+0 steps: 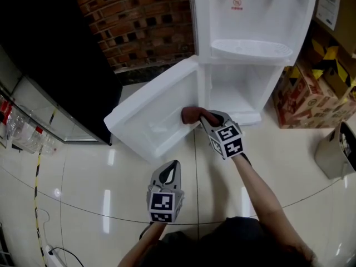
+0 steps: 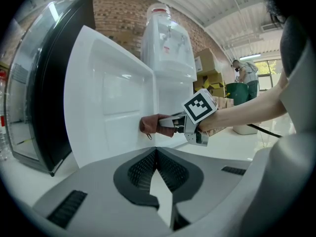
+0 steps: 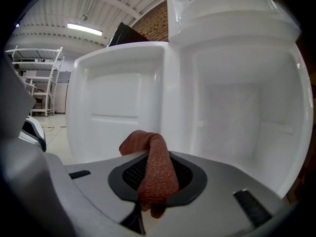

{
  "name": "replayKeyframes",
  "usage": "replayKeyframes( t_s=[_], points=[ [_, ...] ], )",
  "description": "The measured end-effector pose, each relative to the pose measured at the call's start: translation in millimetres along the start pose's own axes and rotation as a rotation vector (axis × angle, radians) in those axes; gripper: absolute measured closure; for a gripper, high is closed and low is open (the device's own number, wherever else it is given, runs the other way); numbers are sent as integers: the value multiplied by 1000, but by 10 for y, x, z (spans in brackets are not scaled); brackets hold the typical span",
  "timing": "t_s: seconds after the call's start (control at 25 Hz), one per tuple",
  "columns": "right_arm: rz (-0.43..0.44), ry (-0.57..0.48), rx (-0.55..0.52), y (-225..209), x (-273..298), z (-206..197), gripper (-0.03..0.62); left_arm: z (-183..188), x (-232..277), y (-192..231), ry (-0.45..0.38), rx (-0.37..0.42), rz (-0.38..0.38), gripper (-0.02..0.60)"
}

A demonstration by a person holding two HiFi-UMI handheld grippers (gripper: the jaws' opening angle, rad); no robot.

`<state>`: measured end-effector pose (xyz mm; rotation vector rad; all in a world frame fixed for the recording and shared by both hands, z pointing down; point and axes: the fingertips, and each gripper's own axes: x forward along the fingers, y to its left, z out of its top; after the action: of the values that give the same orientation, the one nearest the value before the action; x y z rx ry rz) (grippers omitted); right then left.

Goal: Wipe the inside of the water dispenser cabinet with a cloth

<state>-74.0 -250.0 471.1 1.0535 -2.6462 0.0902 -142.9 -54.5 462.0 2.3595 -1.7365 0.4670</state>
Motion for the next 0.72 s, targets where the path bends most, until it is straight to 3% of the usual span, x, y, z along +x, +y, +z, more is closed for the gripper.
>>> replayKeyframes(
  t_s=[0.24,0.48,0.72],
  points=[
    [3,-17,12,57,-126,44,522,38,-5,-11,-10,3,1,595],
    [-9,-39,63,370,-702,-28,525,-74,76,16,-28,-53,37,595],
    [-116,-16,88,257,-1460,-299,525,-138,273,-309,-18,-75,-8,595]
  ],
)
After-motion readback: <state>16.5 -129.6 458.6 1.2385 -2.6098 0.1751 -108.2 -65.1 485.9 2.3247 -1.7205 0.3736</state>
